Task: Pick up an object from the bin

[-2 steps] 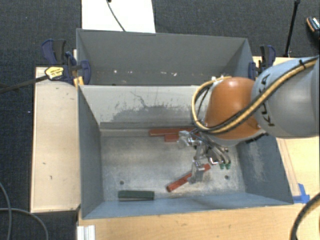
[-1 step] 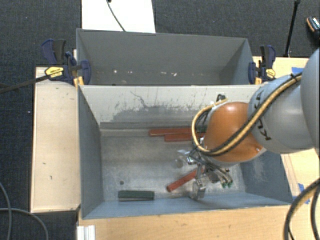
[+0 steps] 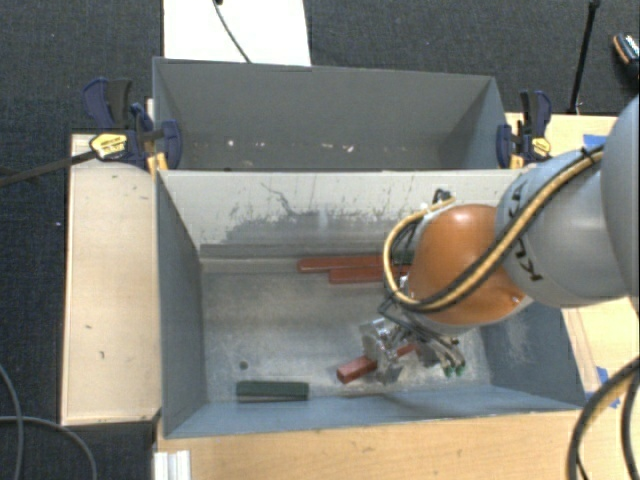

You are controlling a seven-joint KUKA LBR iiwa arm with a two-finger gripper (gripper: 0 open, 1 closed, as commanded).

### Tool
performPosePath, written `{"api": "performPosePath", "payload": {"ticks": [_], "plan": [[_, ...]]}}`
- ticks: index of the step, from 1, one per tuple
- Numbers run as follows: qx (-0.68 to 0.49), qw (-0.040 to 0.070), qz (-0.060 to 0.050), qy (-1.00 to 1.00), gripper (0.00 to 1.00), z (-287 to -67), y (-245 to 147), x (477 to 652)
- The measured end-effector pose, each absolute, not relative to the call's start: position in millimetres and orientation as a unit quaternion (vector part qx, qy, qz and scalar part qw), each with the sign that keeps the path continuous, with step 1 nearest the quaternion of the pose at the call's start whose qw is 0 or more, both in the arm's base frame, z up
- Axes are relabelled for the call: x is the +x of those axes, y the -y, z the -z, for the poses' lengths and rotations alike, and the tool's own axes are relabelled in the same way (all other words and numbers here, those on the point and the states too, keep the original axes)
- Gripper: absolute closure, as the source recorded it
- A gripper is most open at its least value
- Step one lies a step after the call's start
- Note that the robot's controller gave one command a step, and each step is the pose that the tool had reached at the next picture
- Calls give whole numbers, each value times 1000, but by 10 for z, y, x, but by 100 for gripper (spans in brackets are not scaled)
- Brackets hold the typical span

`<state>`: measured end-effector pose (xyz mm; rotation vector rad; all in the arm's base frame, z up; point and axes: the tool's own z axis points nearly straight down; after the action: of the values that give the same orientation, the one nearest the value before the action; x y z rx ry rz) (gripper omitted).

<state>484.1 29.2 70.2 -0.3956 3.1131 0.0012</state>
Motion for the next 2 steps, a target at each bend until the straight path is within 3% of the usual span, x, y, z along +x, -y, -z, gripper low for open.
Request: {"api": "performPosePath", "payload": {"ticks": [1,2], "plan": [[-138,5,-3,-990,100,-1857,-1541,4922],[-134,1,0,-991,0,-1818,-1486,4912]]}}
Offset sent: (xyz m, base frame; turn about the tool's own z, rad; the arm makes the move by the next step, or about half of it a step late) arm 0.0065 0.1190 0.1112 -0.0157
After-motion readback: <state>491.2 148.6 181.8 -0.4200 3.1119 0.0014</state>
